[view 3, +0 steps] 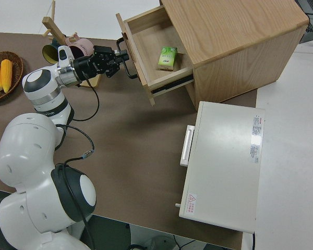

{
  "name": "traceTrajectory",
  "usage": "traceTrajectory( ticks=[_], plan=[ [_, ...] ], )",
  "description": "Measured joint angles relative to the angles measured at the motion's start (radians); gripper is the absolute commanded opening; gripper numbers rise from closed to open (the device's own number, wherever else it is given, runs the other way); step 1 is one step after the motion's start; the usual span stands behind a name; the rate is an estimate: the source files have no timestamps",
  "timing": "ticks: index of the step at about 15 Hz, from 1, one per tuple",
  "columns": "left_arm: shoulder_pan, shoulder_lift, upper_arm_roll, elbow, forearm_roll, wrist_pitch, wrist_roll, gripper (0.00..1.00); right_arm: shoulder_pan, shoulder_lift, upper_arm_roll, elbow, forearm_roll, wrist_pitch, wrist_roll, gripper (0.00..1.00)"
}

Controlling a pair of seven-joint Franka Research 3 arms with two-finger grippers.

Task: Slide drawer open with right arm
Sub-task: 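Pull the drawer handle toward the robot with the right gripper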

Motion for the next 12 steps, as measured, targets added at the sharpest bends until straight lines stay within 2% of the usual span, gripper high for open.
traceTrajectory(
  ticks=[12],
  plan=[
    [0.0, 0.0, 0.0, 0.0, 0.0, 0.0, 0.0, 1.0, 0.103, 0.0, 0.002, 0.025, 0.069, -0.065, 0.0, 0.0]
  ],
)
